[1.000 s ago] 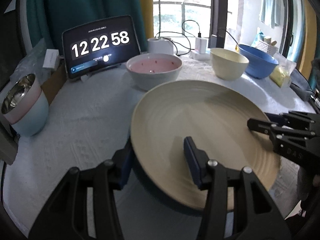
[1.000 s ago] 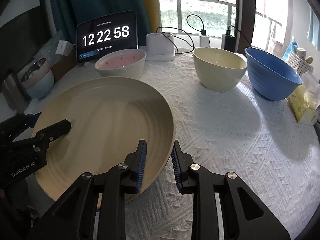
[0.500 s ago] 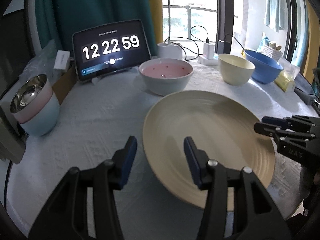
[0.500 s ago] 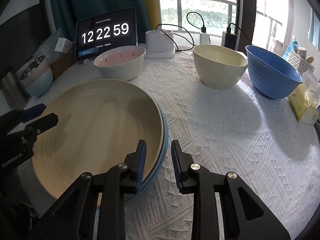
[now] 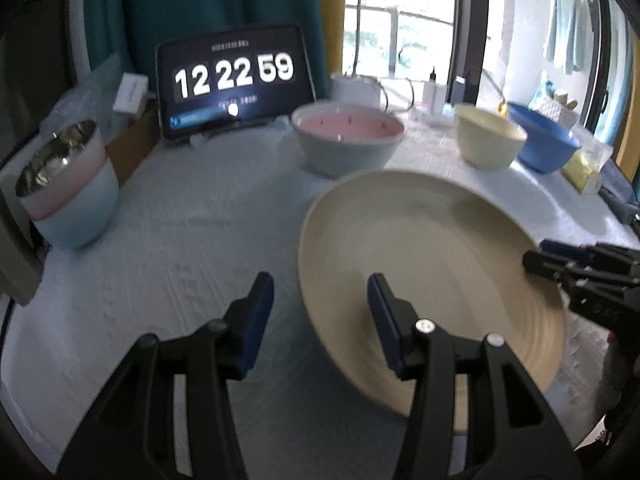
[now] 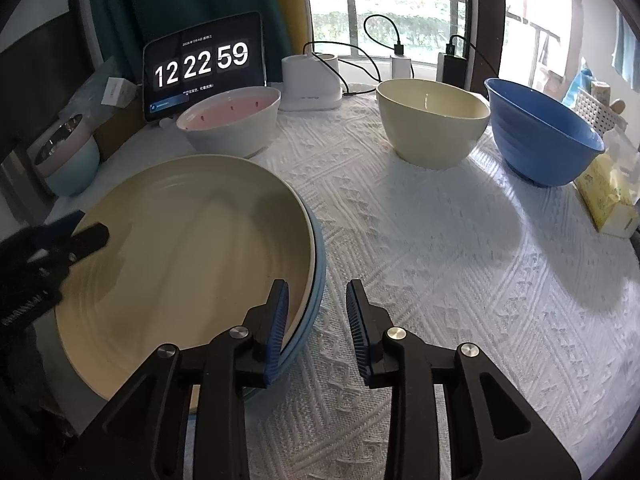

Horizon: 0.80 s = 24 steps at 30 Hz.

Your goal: Organize plates and bowls

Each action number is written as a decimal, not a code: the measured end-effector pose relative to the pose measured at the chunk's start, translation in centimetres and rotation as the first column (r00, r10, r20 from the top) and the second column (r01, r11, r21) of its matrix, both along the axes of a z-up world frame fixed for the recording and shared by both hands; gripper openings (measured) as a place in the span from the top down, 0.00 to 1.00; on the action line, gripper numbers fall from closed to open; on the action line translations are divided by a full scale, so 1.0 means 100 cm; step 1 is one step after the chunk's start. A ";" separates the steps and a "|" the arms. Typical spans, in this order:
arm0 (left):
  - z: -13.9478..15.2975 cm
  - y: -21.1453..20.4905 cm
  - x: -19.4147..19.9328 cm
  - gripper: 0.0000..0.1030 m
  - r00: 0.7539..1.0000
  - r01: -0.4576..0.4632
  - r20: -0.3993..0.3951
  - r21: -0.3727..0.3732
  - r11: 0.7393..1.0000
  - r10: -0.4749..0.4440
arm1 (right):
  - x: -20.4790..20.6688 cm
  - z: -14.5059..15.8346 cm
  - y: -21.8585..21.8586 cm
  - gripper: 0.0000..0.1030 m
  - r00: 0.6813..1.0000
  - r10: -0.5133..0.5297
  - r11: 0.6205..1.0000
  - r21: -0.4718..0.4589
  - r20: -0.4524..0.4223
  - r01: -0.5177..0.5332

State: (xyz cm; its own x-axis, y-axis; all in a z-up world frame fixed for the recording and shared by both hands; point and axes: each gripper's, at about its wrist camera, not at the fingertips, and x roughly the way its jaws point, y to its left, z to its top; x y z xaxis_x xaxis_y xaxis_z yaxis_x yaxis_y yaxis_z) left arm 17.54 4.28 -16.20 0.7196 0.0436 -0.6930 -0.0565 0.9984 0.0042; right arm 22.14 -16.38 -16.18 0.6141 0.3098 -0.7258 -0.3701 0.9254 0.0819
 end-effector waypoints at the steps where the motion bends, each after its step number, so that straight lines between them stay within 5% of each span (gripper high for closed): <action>1: -0.002 -0.001 -0.001 0.50 1.000 0.003 0.009 -0.001 1.000 -0.003 | 0.000 -0.001 0.000 0.65 1.000 -0.002 1.000 0.003 -0.004 0.002; 5: -0.005 -0.006 -0.001 0.50 0.999 0.036 0.011 -0.026 0.999 -0.035 | 0.004 -0.007 -0.002 0.52 0.999 -0.005 0.999 0.046 -0.033 0.006; 12: -0.007 -0.005 0.006 0.41 0.998 0.054 -0.009 -0.107 0.993 -0.056 | 0.006 -0.009 0.004 0.51 0.997 0.015 0.994 0.109 -0.072 -0.007; 24: -0.007 -0.003 0.003 0.42 0.998 0.057 0.000 -0.116 0.992 -0.058 | 0.005 -0.008 0.016 0.49 0.997 0.015 0.994 0.105 -0.070 -0.008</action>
